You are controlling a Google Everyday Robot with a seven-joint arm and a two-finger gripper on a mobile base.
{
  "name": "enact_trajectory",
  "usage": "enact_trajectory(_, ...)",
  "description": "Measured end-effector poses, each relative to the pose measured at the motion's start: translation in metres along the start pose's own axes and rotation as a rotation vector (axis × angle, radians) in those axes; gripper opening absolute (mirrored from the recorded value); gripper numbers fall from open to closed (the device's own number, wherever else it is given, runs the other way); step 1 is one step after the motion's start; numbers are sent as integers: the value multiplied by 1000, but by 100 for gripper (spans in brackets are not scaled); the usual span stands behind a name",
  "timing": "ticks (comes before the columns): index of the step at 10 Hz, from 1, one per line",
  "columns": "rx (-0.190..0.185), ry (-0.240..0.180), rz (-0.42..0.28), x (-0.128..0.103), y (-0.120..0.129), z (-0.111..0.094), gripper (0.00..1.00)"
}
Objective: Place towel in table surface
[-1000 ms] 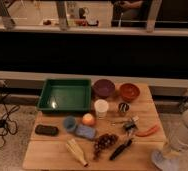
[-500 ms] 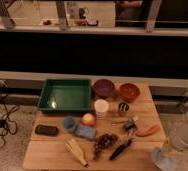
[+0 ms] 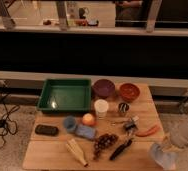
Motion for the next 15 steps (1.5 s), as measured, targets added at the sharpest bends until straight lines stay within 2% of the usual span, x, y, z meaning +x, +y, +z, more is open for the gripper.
enact_trajectory(4, 56, -15, -30, -13, -1, -24, 0)
enact_trajectory(6, 71, -19, -34, -14, 1, -28, 0)
enact_trajectory(11, 62, -20, -42, -17, -1, -20, 0)
enact_trajectory(15, 29, -5, -33, -14, -10, -4, 0)
